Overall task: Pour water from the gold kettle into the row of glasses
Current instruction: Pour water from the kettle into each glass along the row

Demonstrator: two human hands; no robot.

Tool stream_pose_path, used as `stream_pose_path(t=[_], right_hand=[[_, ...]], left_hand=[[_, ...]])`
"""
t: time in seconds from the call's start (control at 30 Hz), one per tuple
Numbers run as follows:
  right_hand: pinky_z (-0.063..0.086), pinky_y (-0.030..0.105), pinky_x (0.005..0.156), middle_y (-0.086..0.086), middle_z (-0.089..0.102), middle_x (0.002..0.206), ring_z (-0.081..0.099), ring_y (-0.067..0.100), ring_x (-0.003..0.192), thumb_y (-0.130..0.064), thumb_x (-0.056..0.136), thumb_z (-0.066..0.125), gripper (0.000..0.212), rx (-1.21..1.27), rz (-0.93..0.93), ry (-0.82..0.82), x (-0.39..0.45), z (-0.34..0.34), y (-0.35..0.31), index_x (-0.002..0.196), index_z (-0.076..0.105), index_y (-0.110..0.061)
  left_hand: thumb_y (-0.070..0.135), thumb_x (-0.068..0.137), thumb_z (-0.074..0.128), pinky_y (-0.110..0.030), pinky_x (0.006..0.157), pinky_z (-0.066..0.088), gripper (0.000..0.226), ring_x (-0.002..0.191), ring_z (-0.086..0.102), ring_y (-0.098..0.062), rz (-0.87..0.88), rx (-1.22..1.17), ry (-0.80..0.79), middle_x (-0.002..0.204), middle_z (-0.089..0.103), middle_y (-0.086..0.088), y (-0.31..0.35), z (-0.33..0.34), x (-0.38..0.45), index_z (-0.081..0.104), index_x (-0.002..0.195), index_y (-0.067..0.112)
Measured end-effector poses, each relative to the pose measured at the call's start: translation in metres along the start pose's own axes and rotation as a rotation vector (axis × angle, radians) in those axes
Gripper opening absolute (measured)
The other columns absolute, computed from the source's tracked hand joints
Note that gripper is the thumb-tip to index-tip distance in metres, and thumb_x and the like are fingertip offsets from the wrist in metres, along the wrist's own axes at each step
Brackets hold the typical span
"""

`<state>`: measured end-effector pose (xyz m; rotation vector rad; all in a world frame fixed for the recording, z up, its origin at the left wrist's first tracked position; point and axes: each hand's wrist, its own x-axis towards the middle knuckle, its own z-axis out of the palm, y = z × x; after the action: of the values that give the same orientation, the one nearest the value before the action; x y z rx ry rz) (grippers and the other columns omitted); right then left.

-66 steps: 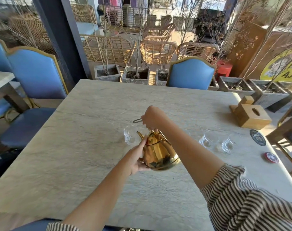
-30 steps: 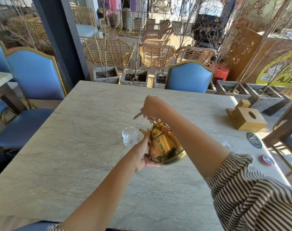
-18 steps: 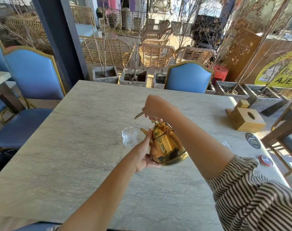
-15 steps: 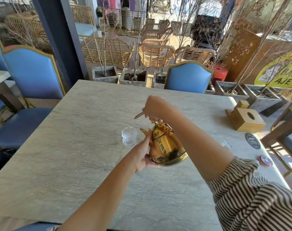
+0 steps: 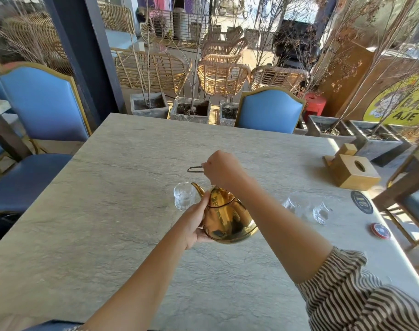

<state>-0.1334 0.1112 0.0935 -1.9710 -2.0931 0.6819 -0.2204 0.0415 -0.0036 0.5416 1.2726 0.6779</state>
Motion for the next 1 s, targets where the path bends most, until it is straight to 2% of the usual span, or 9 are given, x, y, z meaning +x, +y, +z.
stream_pose_path(t=[0.13, 0.3, 0.43, 0.5, 0.57, 0.63, 0.67, 0.83, 1.0], right_hand=[[0.037, 0.025, 0.045, 0.008, 0.059, 0.067, 0.049, 0.019, 0.053, -0.026, 0.099, 0.048, 0.039, 0.102, -0.009, 0.045, -0.006, 0.005, 0.011, 0.085, 0.067, 0.005], [0.043, 0.027, 0.051, 0.020, 0.074, 0.081, 0.059, 0.027, 0.056, -0.028, 0.099, 0.049, 0.044, 0.211, -0.037, 0.084, -0.018, 0.004, 0.028, 0.091, 0.073, 0.008], [0.038, 0.024, 0.048, -0.001, 0.058, 0.057, 0.050, 0.015, 0.049, -0.028, 0.099, 0.050, 0.041, 0.292, -0.019, 0.086, -0.037, -0.005, 0.044, 0.085, 0.072, 0.003], [0.036, 0.026, 0.050, 0.001, 0.054, 0.055, 0.049, 0.018, 0.052, -0.028, 0.098, 0.051, 0.042, 0.373, -0.025, 0.119, -0.046, -0.006, 0.053, 0.078, 0.070, 0.004], [0.032, 0.025, 0.047, 0.000, 0.051, 0.048, 0.044, 0.019, 0.049, -0.028, 0.097, 0.053, 0.048, 0.428, -0.037, 0.188, -0.056, -0.006, 0.067, 0.067, 0.063, 0.008], [0.027, 0.018, 0.039, -0.009, 0.043, 0.035, 0.036, 0.011, 0.038, -0.030, 0.096, 0.055, 0.053, 0.461, -0.027, 0.262, -0.067, -0.009, 0.082, 0.051, 0.052, -0.002], [0.023, 0.015, 0.036, -0.009, 0.038, 0.032, 0.031, 0.008, 0.034, -0.030, 0.096, 0.056, 0.055, 0.480, -0.025, 0.298, -0.074, -0.011, 0.090, 0.046, 0.045, -0.009], [0.019, 0.013, 0.034, -0.002, 0.039, 0.041, 0.029, 0.009, 0.036, -0.033, 0.094, 0.060, 0.054, 0.556, -0.026, 0.448, -0.109, -0.022, 0.134, 0.047, 0.046, -0.011], [0.024, 0.022, 0.040, 0.004, 0.041, 0.043, 0.033, 0.014, 0.041, -0.036, 0.092, 0.062, 0.057, 0.573, 0.010, 0.548, -0.141, -0.034, 0.189, 0.044, 0.046, -0.010]], left_hand=[[0.064, 0.085, 0.055, -0.049, 0.079, 0.058, 0.045, 0.100, 0.064, -0.030, 0.032, 0.031, 0.030, 0.103, 0.065, -0.009, -0.001, -0.002, -0.003, 0.059, 0.107, 0.025], [0.067, 0.078, 0.063, -0.040, 0.066, 0.062, 0.069, 0.105, 0.065, -0.030, 0.087, 0.065, 0.101, 0.120, 0.066, -0.010, -0.006, 0.000, -0.006, 0.053, 0.131, 0.025], [0.076, 0.069, 0.063, -0.049, 0.094, 0.055, 0.076, 0.114, 0.062, -0.026, 0.210, 0.162, 0.190, 0.128, 0.064, -0.005, -0.014, 0.008, -0.006, 0.053, 0.129, 0.030], [0.075, 0.072, 0.060, -0.046, 0.100, 0.050, 0.081, 0.120, 0.058, -0.024, 0.260, 0.217, 0.215, 0.134, 0.059, -0.003, -0.016, 0.014, -0.009, 0.048, 0.137, 0.027], [0.068, 0.082, 0.056, -0.033, 0.084, 0.052, 0.077, 0.117, 0.055, -0.021, 0.291, 0.255, 0.217, 0.131, 0.055, -0.001, -0.018, 0.026, -0.012, 0.041, 0.143, 0.024], [0.065, 0.085, 0.054, -0.023, 0.064, 0.044, 0.074, 0.107, 0.054, -0.017, 0.315, 0.300, 0.211, 0.124, 0.053, 0.001, -0.020, 0.040, -0.019, 0.038, 0.143, 0.023], [0.066, 0.085, 0.054, -0.023, 0.063, 0.042, 0.074, 0.105, 0.053, -0.015, 0.330, 0.324, 0.206, 0.124, 0.053, 0.002, -0.022, 0.048, -0.021, 0.038, 0.144, 0.023], [0.070, 0.083, 0.053, -0.041, 0.096, 0.049, 0.080, 0.118, 0.058, -0.024, 0.339, 0.392, 0.188, 0.133, 0.056, 0.000, -0.038, 0.092, -0.026, 0.035, 0.144, 0.023], [0.083, 0.065, 0.058, -0.042, 0.100, 0.050, 0.106, 0.122, 0.057, -0.026, 0.272, 0.384, 0.146, 0.141, 0.054, -0.005, -0.061, 0.145, -0.025, 0.033, 0.146, 0.019]])
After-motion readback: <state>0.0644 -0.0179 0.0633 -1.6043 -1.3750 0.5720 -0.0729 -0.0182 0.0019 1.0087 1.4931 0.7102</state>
